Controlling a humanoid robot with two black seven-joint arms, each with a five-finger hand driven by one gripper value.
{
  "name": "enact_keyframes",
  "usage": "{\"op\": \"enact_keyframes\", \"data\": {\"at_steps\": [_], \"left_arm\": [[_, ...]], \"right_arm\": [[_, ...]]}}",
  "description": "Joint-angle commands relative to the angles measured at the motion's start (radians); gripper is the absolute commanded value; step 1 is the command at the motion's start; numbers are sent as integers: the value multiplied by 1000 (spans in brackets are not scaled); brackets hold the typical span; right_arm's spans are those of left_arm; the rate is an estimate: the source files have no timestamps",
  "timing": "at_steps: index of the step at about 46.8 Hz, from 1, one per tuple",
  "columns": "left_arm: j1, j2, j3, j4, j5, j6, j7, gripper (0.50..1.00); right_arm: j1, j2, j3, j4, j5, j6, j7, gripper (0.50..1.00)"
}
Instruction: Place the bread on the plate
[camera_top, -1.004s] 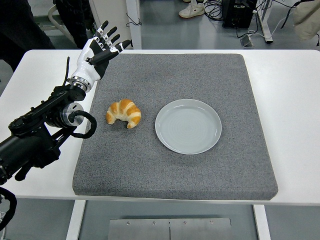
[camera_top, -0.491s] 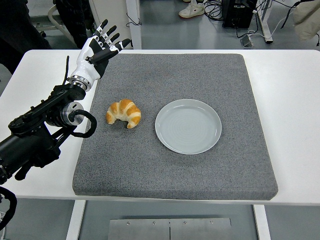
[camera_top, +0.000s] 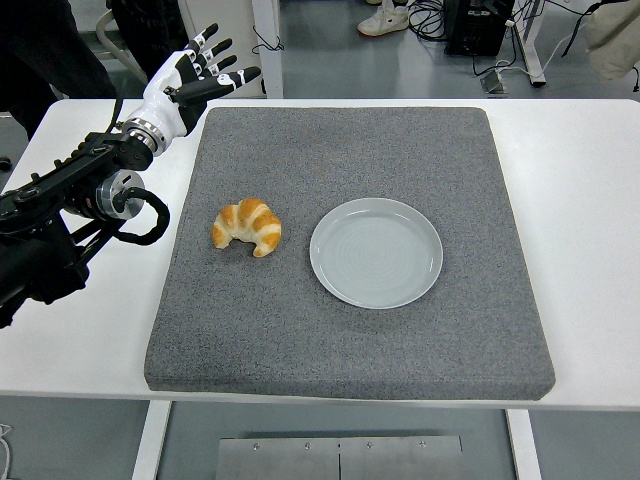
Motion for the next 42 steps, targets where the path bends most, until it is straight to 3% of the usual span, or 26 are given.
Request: {"op": "enact_keyframes", "data": {"at_steps": [1,5,18,31,42], "left_arm": [[-19,47,19,-68,0,1,9,951],[-44,112,65,-148,12,1,31,949],[-203,278,350,-329,126,-4,28,951],[-343,353,544,-410,380,-22,38,951],[-430,403,700,-488,471,-65,37,951]], "right_arm": [[0,0,-2,0,-1,0,0,1000],[0,0,-2,0,0,0,0,1000],[2,0,-2,0,-1,0,0,1000],[3,0,0,0,-1,0,0,1000],[6,0,-2,0,0,-1,0,1000]]}}
